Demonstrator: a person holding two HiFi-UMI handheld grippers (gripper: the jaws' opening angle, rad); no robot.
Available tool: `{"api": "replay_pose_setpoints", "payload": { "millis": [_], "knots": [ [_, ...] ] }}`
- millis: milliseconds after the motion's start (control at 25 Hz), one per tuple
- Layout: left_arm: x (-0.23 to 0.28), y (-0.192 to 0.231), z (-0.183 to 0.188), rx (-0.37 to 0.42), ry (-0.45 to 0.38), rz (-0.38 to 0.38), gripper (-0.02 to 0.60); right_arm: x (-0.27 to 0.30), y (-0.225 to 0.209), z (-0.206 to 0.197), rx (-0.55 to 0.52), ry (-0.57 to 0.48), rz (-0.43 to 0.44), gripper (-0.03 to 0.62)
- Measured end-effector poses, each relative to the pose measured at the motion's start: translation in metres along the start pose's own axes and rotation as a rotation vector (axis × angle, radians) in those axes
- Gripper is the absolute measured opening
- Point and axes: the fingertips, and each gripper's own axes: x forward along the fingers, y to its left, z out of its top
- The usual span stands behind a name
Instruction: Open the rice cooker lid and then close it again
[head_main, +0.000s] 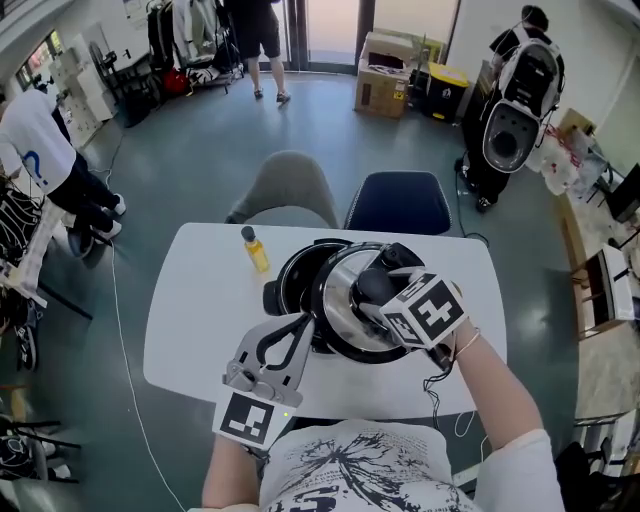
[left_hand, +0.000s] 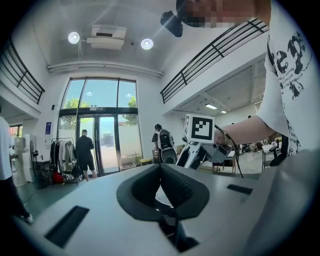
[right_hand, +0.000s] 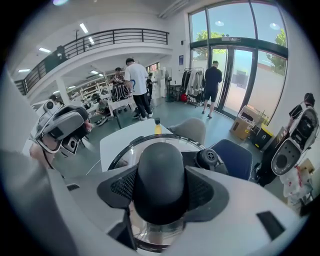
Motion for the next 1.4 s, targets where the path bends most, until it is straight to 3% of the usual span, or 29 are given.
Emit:
{"api": "replay_pose_setpoints", "payload": {
  "millis": [400, 800, 1160, 1400],
  "knots": [
    [-0.001, -0.117, 0.005, -0.006, 0.017, 0.070, 0.014, -0.062, -0.011, -0.103, -0.025, -0.016, 0.022, 0.295],
    [-0.015, -0.202, -0.005, 0.008, 0.067, 0.119, 0.014, -0.092, 0.002, -0.187, -0.074, 0.031, 0.085, 0.295],
    [-0.037, -0.203, 0.000, -0.007, 0.075, 0.194, 0.014, -0.092, 0.014, -0.191, -0.084, 0.013, 0.114, 0.295],
    [-0.033, -0.193, -0.001, 0.039, 0.084, 0.176, 0.014, -0.089, 0.018, -0.174, -0.102, 0.004, 0.125, 0.295]
  ]
}}
